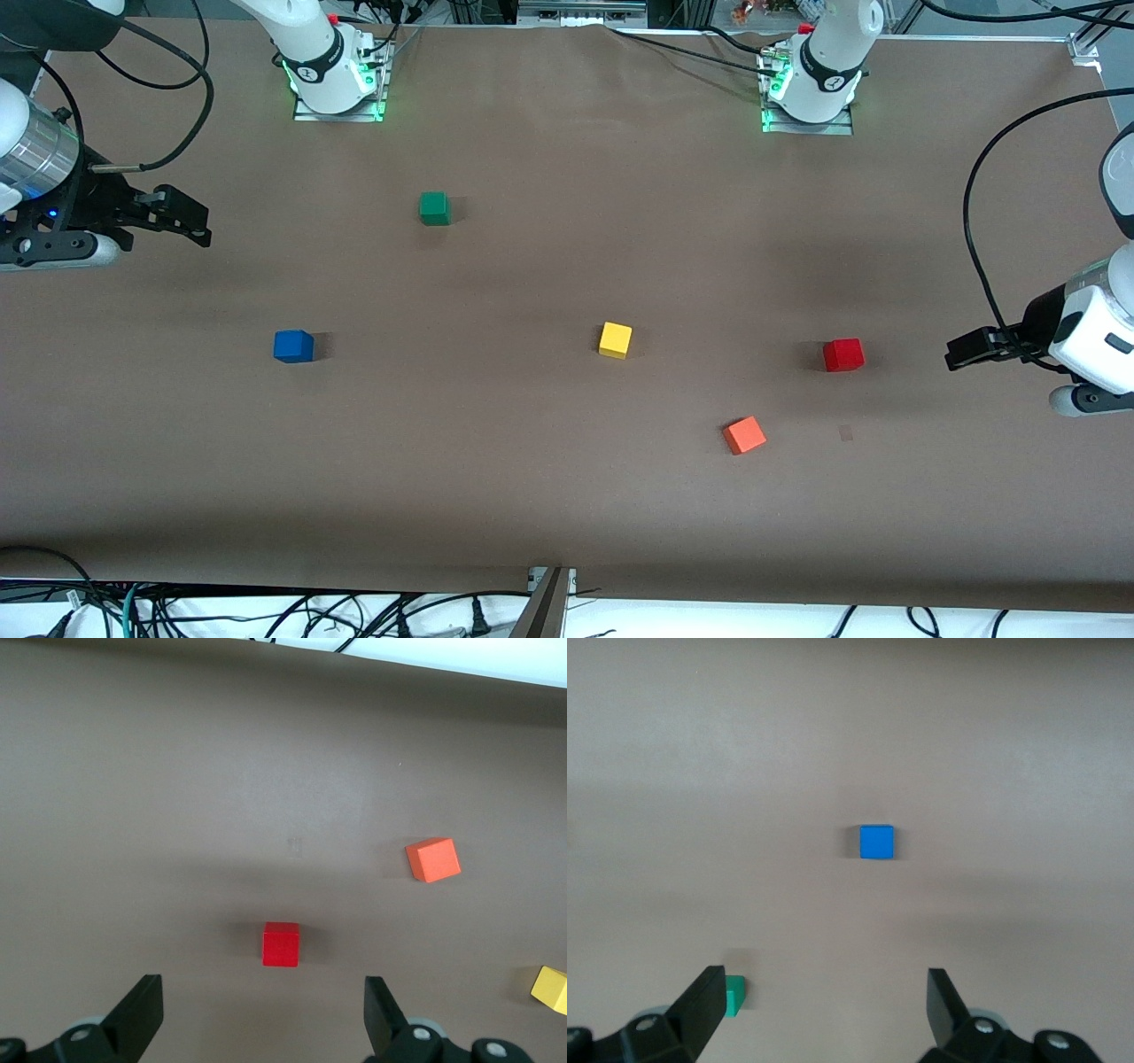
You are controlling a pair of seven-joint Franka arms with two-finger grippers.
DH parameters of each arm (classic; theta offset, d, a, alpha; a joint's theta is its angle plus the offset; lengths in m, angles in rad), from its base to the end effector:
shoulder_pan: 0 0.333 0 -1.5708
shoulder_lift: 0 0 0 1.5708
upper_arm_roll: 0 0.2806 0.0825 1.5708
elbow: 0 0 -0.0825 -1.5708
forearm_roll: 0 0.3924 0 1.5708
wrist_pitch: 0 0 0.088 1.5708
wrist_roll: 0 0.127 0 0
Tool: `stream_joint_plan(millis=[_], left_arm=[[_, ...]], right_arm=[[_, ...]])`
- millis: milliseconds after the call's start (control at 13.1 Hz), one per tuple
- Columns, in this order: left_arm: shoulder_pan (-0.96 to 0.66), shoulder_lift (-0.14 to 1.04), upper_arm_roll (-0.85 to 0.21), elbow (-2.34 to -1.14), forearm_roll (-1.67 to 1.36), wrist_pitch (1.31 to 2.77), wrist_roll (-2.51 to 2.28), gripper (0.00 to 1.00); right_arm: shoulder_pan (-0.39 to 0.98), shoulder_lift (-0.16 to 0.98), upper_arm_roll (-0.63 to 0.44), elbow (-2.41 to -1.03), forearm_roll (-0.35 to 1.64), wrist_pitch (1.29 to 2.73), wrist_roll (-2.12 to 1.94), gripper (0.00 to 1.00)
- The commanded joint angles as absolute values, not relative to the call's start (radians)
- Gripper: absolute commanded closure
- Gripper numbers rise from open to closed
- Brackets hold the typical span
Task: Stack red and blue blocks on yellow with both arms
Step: 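Move the left gripper down onto the red cube and grasp it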
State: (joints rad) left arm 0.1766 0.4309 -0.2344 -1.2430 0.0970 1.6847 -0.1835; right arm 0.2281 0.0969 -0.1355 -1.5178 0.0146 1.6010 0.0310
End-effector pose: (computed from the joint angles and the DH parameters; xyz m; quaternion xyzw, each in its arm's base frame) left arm 0.6794 0.0000 0.4750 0.9976 0.0687 0.0107 0.0015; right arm 0.5880 0.0595 0.5418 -0.9995 -0.0308 0.0064 0.0004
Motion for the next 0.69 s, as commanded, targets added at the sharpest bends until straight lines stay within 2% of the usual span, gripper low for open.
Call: stream_joint_plan(millis=[0,305,610], left_arm=[[0.175,0.425,-0.235,-1.227,0.095,1.661,-0.178,0.00],[0.181,0.446,-0.229,-1.181,0.087,1.667,-0.167,0.00],[0.178,0.524,-0.229,-1.219,0.094,1.683,-0.166,0.00]], right_arm=[[0.230,0.107,-0.138,-1.491,0.008,1.588,0.041,0.00],[0.230,0.107,-0.138,-1.491,0.008,1.588,0.041,0.00],[0.230,0.107,-0.138,-1.491,0.006,1.588,0.041,0.00]])
